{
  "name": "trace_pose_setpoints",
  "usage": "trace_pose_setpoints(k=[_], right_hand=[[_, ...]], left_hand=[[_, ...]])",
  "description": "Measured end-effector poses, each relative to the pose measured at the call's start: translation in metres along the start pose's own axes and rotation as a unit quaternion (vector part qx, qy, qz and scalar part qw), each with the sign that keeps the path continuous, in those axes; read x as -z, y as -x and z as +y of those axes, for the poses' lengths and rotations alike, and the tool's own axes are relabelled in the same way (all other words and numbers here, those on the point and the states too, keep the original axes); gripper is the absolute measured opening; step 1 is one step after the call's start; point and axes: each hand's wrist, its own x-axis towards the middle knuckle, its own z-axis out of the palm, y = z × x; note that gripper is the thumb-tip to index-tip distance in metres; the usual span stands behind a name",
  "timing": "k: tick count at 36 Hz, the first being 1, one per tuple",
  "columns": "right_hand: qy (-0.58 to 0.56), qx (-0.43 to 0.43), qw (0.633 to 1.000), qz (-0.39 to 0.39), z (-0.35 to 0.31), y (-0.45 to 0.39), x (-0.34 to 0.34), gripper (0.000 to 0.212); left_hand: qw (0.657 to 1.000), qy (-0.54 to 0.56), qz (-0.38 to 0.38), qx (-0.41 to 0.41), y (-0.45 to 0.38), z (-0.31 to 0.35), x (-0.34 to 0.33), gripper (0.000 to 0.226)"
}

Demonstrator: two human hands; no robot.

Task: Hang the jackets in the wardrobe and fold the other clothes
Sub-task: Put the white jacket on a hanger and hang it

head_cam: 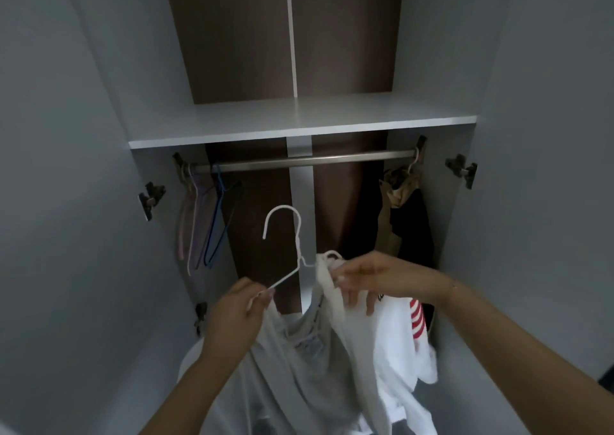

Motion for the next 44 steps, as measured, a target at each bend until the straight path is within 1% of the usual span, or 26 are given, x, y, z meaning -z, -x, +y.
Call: trace_pose_setpoints(k=[1, 3, 4, 5, 6, 8, 11, 13, 16, 19, 22, 25, 27, 28, 29, 30, 32, 33, 34, 35, 37, 38, 39, 41, 42, 44], right_hand=[[0.065, 0.024, 0.996, 0.050, -0.001, 0.003, 0.007, 0.019], [0.200, 0.081, 0.956, 0.198, 0.004, 0.005, 0.025, 0.014], [0.245, 0.086, 0.938, 0.228, 0.007, 0.005, 0.032, 0.020], [0.259, 0.073, 0.939, 0.216, 0.010, 0.006, 0.035, 0.027], [0.234, 0.055, 0.953, 0.184, 0.013, 0.006, 0.035, 0.029], [0.182, 0.027, 0.972, 0.143, 0.020, 0.003, 0.027, 0.024], [0.201, 0.037, 0.962, 0.181, 0.025, -0.004, 0.014, 0.022], [0.228, 0.044, 0.951, 0.203, 0.026, -0.008, 0.008, 0.020], [0.323, 0.034, 0.909, 0.261, 0.031, -0.014, -0.006, 0.028], [0.329, 0.018, 0.889, 0.319, 0.036, -0.022, -0.015, 0.035], [0.295, -0.022, 0.896, 0.332, 0.039, -0.027, -0.015, 0.045], [0.265, -0.047, 0.899, 0.345, 0.036, -0.030, -0.017, 0.048], [0.266, -0.047, 0.896, 0.354, 0.033, -0.032, -0.020, 0.046], [0.266, -0.041, 0.893, 0.361, 0.031, -0.032, -0.021, 0.045], [0.261, -0.031, 0.891, 0.371, 0.029, -0.032, -0.021, 0.044], [0.249, -0.016, 0.889, 0.383, 0.027, -0.032, -0.020, 0.042], [0.219, 0.025, 0.890, 0.399, 0.023, -0.030, -0.016, 0.039], [0.208, 0.046, 0.891, 0.400, 0.021, -0.029, -0.014, 0.037], [0.201, 0.065, 0.893, 0.397, 0.019, -0.027, -0.013, 0.035], [0.196, 0.081, 0.895, 0.392, 0.017, -0.026, -0.011, 0.033], [0.190, 0.102, 0.899, 0.382, 0.013, -0.025, -0.008, 0.028], [0.186, 0.106, 0.900, 0.380, 0.011, -0.025, -0.007, 0.027], [0.181, 0.108, 0.901, 0.379, 0.009, -0.025, -0.006, 0.026], [0.173, 0.114, 0.901, 0.382, 0.003, -0.027, -0.004, 0.022], [0.164, 0.119, 0.900, 0.385, -0.001, -0.027, -0.004, 0.019], [0.138, 0.126, 0.903, 0.387, -0.011, -0.026, -0.004, 0.012]], left_hand=[[1.000, 0.006, 0.007, -0.017, -0.003, 0.002, 0.003, 0.023], [0.998, 0.012, 0.014, -0.053, -0.009, 0.006, 0.010, 0.021], [0.997, 0.016, 0.018, -0.070, -0.012, 0.008, 0.012, 0.021], [0.996, 0.021, 0.022, -0.087, -0.015, 0.010, 0.014, 0.021], [0.994, 0.026, 0.025, -0.099, -0.017, 0.012, 0.016, 0.022], [0.994, 0.033, 0.025, -0.105, -0.024, 0.013, 0.018, 0.024], [0.994, 0.046, 0.019, -0.098, -0.036, 0.008, 0.018, 0.015], [0.994, 0.073, 0.005, -0.083, -0.042, 0.004, 0.016, 0.019], [0.992, 0.091, 0.014, -0.086, -0.048, 0.001, 0.012, 0.027], [0.989, 0.118, 0.078, -0.042, -0.056, 0.000, 0.015, 0.027], [0.976, 0.147, 0.158, 0.013, -0.066, 0.005, 0.027, 0.023], [0.964, 0.185, 0.188, 0.045, -0.065, 0.019, 0.037, 0.022], [0.961, 0.202, 0.180, 0.049, -0.054, 0.032, 0.038, 0.024], [0.964, 0.207, 0.159, 0.039, -0.047, 0.037, 0.037, 0.023], [0.969, 0.217, 0.112, 0.025, -0.039, 0.041, 0.035, 0.021], [0.974, 0.222, 0.043, 0.012, -0.032, 0.042, 0.034, 0.019], [0.977, 0.182, -0.114, 0.000, -0.025, 0.038, 0.034, 0.021], [0.976, 0.151, -0.159, 0.002, -0.026, 0.033, 0.035, 0.024], [0.980, 0.118, -0.162, 0.002, -0.029, 0.025, 0.039, 0.028], [0.988, 0.085, -0.125, -0.002, -0.034, 0.019, 0.043, 0.029], [1.000, 0.017, 0.003, -0.019, -0.046, 0.012, 0.056, 0.021], [0.997, -0.017, 0.059, -0.040, -0.054, 0.009, 0.062, 0.024], [0.991, -0.057, 0.097, -0.069, -0.063, 0.006, 0.067, 0.035], [0.973, -0.159, 0.111, -0.126, -0.080, 0.001, 0.075, 0.057], [0.968, -0.190, 0.089, -0.137, -0.088, 0.000, 0.077, 0.064], [0.976, -0.178, 0.019, -0.123, -0.102, 0.000, 0.081, 0.065]])
